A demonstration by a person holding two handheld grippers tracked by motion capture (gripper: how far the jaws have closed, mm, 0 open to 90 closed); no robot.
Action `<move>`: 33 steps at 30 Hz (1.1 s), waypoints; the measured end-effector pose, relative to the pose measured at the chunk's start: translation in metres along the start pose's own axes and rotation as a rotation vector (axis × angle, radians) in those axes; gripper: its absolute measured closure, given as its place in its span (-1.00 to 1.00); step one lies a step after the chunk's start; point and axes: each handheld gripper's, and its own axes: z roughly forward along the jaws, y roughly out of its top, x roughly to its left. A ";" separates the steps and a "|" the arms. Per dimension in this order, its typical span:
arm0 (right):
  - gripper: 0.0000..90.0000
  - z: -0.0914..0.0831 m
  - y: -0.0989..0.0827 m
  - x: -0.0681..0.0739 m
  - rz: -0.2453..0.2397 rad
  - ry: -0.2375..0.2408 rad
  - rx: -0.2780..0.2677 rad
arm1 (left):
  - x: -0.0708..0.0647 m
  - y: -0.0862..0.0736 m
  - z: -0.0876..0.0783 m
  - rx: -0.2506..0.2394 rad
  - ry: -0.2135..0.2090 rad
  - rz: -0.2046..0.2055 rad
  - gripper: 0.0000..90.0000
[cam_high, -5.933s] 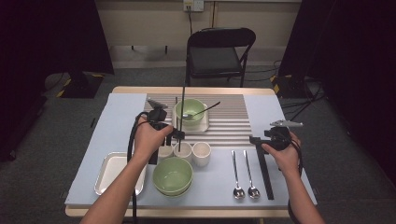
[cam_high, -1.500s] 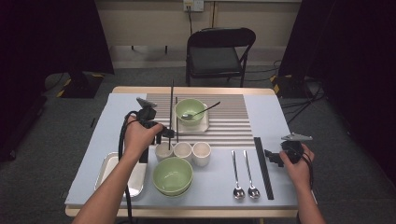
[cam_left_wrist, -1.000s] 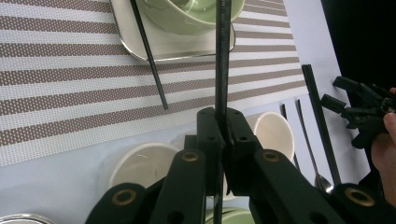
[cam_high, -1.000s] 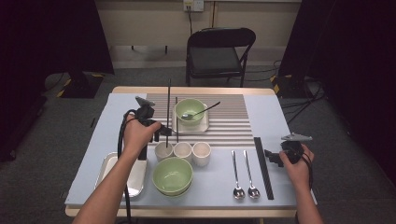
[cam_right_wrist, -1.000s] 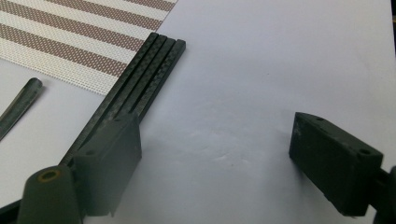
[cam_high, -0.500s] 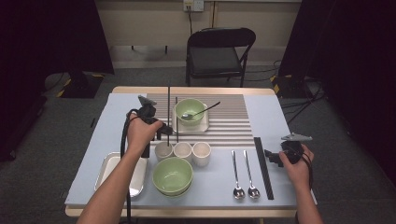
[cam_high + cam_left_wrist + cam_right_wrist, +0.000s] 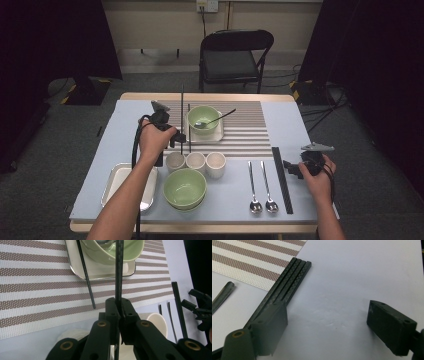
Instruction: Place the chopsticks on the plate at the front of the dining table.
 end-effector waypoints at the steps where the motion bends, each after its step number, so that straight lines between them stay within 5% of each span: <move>1: -0.66 0.000 0.000 0.000 0.003 -0.001 0.000 | 0.000 0.000 0.001 -0.001 -0.004 -0.004 0.92; 23: -0.66 0.000 0.000 0.000 0.001 0.001 0.000 | 0.007 0.010 0.007 -0.012 0.008 -0.014 0.92; 33: -0.66 0.000 0.000 0.000 0.003 0.000 -0.001 | 0.012 0.014 0.010 -0.027 0.002 -0.050 0.92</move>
